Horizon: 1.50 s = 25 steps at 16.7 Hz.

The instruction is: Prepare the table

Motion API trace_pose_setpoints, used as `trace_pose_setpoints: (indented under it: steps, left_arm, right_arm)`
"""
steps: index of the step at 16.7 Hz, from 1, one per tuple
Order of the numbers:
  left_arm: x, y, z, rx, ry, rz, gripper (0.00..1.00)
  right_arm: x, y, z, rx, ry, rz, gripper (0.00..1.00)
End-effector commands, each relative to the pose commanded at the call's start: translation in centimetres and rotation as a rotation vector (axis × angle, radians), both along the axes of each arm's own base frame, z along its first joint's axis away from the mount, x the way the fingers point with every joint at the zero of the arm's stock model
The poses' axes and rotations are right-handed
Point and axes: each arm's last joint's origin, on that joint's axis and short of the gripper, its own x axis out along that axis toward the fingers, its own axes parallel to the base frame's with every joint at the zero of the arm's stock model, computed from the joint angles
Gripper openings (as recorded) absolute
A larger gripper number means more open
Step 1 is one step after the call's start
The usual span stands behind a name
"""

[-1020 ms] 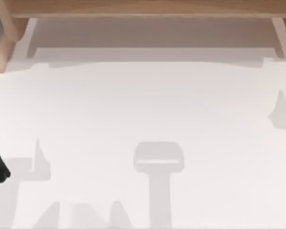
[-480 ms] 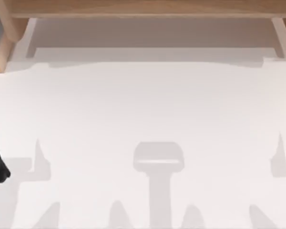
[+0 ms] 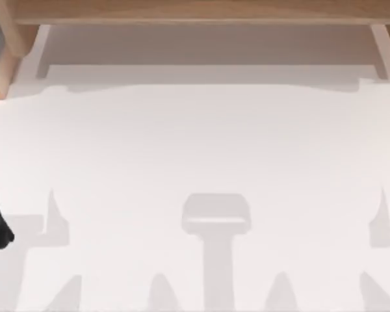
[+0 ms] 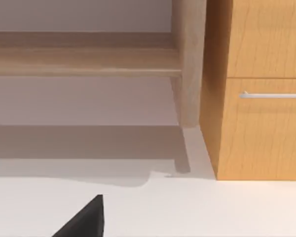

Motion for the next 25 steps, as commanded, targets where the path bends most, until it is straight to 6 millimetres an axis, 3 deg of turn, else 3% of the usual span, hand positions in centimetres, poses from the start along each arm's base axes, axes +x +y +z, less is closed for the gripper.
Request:
trace_pose_setpoints:
  steps: [2,5,10,14,17,21,25]
  left_arm:
    - [0.0,-0.1,0.8,-0.001,-0.003,-0.004,1.0]
    - [0.2,-0.4,4.1,-0.004,-0.003,-0.014,1.0]
    - [3.4,-1.7,13.9,-0.006,0.005,-0.021,1.0]
    - [9.7,-4.4,22.3,-0.007,0.005,-0.017,1.0]
    - [15.9,-8.0,26.6,-0.006,0.004,-0.013,1.0]
    - [23.6,-14.0,28.7,-0.005,0.004,-0.01,1.0]
    - [28.6,-19.5,28.0,-0.008,-0.002,-0.013,1.0]
  right_arm:
    - [0.0,0.0,0.0,0.0,0.0,0.0,1.0]
    - [0.0,0.0,0.0,0.0,0.0,0.0,1.0]
    - [0.0,0.0,0.0,0.0,0.0,0.0,1.0]
    - [0.0,0.0,0.0,0.0,0.0,0.0,1.0]
    - [0.0,0.0,0.0,0.0,0.0,0.0,1.0]
    - [0.0,0.0,0.0,0.0,0.0,0.0,1.0]
    - [0.0,0.0,0.0,0.0,0.0,0.0,1.0]
